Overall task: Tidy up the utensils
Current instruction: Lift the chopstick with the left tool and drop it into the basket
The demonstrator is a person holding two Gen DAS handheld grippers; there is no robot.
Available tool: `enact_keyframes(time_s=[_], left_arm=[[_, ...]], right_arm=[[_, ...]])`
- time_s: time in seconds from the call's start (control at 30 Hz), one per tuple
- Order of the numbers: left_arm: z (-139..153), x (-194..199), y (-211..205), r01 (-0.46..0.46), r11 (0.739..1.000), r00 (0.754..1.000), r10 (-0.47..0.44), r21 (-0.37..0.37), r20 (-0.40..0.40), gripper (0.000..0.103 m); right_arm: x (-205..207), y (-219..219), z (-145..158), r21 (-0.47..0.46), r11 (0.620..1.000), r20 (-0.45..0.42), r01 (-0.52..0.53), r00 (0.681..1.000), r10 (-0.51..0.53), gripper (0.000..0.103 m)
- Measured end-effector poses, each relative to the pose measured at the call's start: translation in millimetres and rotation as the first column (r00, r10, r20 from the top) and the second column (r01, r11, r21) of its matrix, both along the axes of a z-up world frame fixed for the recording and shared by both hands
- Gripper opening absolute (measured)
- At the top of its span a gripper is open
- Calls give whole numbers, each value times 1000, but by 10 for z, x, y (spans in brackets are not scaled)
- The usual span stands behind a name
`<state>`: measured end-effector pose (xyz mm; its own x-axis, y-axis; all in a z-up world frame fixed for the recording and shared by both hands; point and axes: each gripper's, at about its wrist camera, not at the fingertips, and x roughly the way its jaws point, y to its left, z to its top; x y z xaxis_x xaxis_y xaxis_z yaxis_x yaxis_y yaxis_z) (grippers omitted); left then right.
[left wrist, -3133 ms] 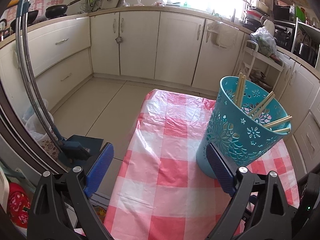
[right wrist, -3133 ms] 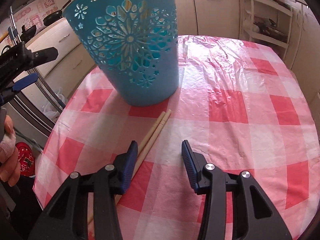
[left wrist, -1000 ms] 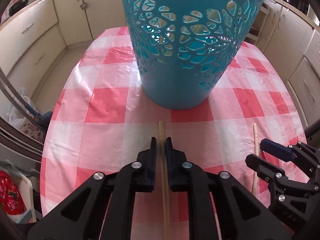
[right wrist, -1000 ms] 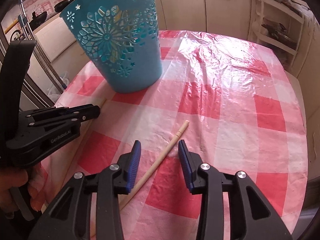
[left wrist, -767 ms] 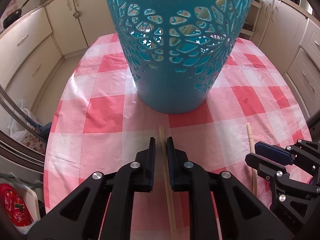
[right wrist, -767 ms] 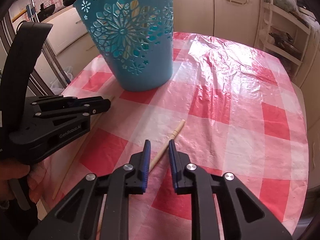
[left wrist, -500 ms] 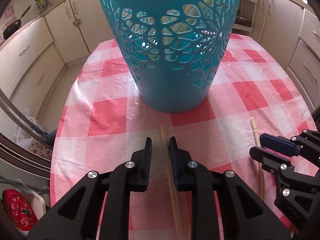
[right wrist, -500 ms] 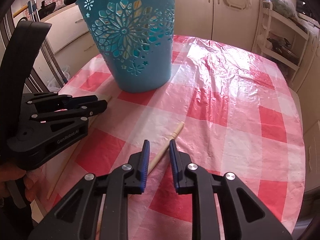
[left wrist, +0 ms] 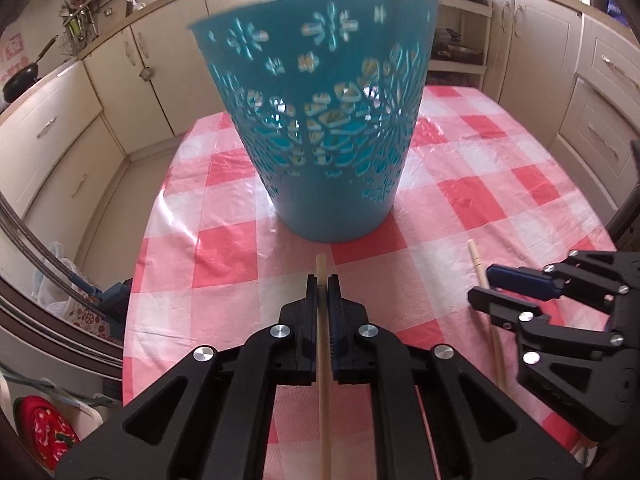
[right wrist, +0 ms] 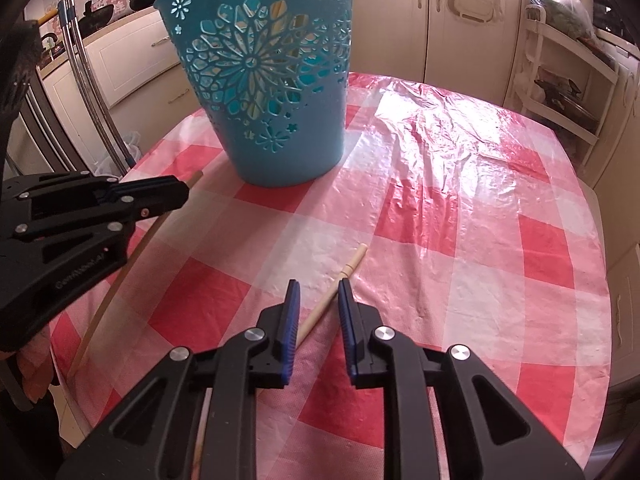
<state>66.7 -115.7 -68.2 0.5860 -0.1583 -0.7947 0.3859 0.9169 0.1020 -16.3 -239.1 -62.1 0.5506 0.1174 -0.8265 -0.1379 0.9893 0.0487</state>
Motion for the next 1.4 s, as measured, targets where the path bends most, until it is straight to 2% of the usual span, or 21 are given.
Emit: enact_keyframes(time_s=[0.17,0.3,0.43,0.63,0.73,0.87,0.97,1.07,1.13,1.2,1.4], left_arm=[[307,-95,255,3,991,1000,-2,-137,10,5],[698,-127,481,6,964,998,10,-266,56,4],[1199,-87,693,7,932,991,43,-363,130,4],[1719,67,678,46,901,974,56,-432,219,0],[1820,116,591,62,906,968,47,-420,245,0],[1622,219,621,9,926,980,66,-378,186,0],[1171,472,815,-84,946,995,99,-312,33,1],[644,769,1002,-180,956,980,154,-233,-126,2],[443,879,1012,-184,968,976,160,-169,-144,8],[275,1006,955,-176,979,975,161,-97,-151,27],[70,1307,743,-153,988,978,152,5,-145,35]], right_arm=[[13,3,-2,1,1000,0,-3,1000,3,23],[0,59,-2,-13,1000,1,-25,1000,25,31],[-8,77,-2,-20,999,2,-32,999,32,32],[-7,62,-1,-12,999,2,-33,999,33,33],[-7,46,4,-4,999,2,-33,999,33,33],[4,25,7,2,999,1,-36,999,36,35],[6,37,6,-4,999,-1,-45,999,45,38],[3,71,1,-17,998,-2,-54,999,54,41],[7,82,-1,-18,998,-2,-58,998,58,42],[7,86,-5,-15,998,-3,-59,998,59,42],[8,98,-10,-9,998,-4,-63,998,63,45]])
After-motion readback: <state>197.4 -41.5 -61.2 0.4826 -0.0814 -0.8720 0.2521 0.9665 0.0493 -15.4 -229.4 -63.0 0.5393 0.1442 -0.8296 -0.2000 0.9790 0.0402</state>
